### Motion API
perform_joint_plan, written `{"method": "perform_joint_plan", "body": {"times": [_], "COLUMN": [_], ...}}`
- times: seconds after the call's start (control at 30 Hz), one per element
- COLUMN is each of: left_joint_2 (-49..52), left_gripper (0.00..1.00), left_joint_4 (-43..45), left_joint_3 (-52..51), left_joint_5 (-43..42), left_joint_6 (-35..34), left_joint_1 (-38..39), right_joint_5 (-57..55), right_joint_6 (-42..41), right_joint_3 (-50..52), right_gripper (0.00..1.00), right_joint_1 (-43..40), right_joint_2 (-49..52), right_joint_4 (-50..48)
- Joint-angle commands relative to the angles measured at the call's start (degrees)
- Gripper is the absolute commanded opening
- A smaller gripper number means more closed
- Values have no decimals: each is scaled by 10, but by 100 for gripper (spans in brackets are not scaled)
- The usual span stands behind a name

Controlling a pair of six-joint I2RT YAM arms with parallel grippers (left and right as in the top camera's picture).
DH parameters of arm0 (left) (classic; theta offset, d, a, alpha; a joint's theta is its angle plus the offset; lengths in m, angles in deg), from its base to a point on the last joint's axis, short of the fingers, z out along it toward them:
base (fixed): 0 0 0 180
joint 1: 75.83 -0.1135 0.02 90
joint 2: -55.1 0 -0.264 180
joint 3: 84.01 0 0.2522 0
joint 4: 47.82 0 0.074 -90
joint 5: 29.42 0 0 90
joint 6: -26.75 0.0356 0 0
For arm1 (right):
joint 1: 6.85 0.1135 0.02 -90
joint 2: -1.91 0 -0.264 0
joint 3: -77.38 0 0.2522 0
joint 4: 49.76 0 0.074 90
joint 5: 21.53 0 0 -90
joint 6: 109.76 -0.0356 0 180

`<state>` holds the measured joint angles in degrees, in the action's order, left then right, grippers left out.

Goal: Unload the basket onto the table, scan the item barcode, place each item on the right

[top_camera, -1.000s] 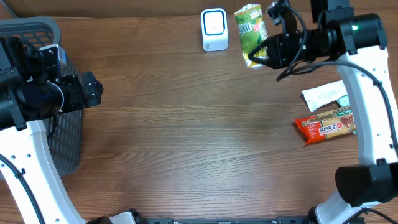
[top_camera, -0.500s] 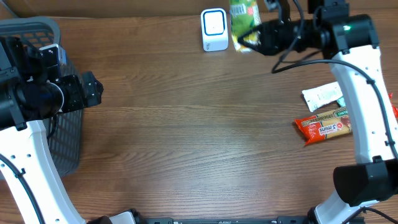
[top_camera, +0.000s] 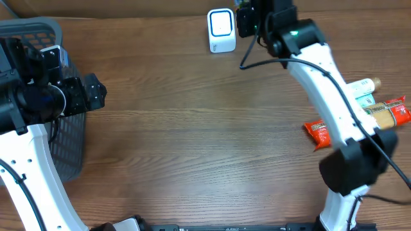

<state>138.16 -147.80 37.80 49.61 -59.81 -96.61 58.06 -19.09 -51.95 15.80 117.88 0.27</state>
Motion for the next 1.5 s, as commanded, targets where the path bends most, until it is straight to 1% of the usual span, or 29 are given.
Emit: {"method": "perform_joint_plan", "body": {"times": [0.0,0.07,0.13,0.23,0.3,0.4,0.6,0.73,0.9,1.4,1.47], "left_joint_2": [1,1,1,1,1,1,1,1,1,1,1], "left_gripper": [100,99,99,100,99,99,99,100,99,100,99], "left_joint_4": [-1,-2,-1,-2,-1,-1,-2,-1,-1,-1,-1], "left_joint_3": [4,4,4,4,4,4,4,4,4,4,4], "left_joint_5": [-5,-5,-5,-5,-5,-5,-5,-5,-5,-5,-5], "left_joint_6": [11,11,11,11,11,11,11,11,11,11,11], "left_joint_1": [-2,-2,-2,-2,-2,-2,-2,-2,-2,-2,-2], "right_joint_5": [-242,-310,-350,-373,-379,-391,-400,-397,-399,-401,-401], "right_joint_6": [153,249,343,452,492,528,530,530,534,531,515], "right_joint_3": [-30,-30,-30,-30,-30,-30,-30,-30,-30,-30,-30], "right_gripper": [4,4,4,4,4,4,4,4,4,4,4], "right_joint_1": [26,36,40,43,43,43,43,43,43,50,51], "right_joint_2": [45,83,122,179,205,255,290,294,294,294,294], "right_joint_4": [-70,-128,-188,-262,-291,-341,-382,-396,-438,-429,-428]}}
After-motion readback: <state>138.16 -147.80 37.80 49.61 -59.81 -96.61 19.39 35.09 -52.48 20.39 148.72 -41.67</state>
